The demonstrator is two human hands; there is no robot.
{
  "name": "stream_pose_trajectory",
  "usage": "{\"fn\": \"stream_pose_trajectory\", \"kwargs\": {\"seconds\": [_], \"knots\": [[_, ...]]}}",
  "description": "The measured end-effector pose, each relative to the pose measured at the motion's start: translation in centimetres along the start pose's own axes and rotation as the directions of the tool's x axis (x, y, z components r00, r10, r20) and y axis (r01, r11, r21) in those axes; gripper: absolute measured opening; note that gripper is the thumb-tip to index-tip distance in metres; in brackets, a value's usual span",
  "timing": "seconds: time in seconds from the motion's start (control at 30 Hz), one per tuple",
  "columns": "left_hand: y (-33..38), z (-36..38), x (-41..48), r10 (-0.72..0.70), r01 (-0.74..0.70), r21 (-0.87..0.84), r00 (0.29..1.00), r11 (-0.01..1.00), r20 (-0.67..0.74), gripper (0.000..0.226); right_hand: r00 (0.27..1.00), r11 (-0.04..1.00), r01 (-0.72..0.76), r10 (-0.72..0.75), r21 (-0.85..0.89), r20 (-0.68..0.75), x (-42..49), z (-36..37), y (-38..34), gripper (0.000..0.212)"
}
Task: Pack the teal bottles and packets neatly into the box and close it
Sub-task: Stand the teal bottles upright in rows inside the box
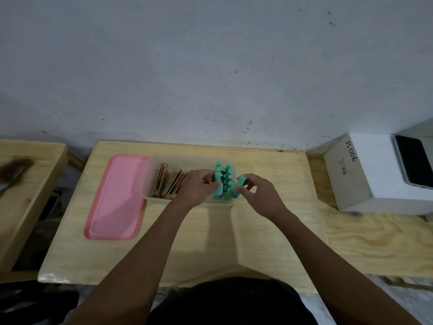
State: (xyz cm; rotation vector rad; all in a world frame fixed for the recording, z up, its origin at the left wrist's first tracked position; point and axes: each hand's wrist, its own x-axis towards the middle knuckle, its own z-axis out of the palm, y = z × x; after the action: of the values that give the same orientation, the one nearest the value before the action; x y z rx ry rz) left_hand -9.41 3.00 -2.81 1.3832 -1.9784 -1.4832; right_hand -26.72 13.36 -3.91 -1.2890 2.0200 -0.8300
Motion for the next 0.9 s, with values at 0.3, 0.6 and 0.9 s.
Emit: {"fn": "stream_pose_trajectory", "kwargs": {"seconds": [0.3,0.6,0.9], "knots": [[-1.3,0.6,-0.6,0.099,-0.125,0.257,0.989,0.958,0.110,0.016,0.999,0.951,0.027,-0.019,-0.307,0.030,-0.7,1.4,-0.7,0.037],[-3.1,1.3,0.9,-0.005,-0.034,0.314,0.992,0.949,0.125,0.014,0.986,0.847,0.168,-0.132,-0.504,0.106,-0.6,2.6,0.0,0.033],[-3.5,1.4,1.7,-0.065,0.015,0.275,0.983,0.961,0.174,0.025,0.991,0.826,0.116,-0.056,-0.552,0.124,0.2,3.5,-0.6,0.033]]}}
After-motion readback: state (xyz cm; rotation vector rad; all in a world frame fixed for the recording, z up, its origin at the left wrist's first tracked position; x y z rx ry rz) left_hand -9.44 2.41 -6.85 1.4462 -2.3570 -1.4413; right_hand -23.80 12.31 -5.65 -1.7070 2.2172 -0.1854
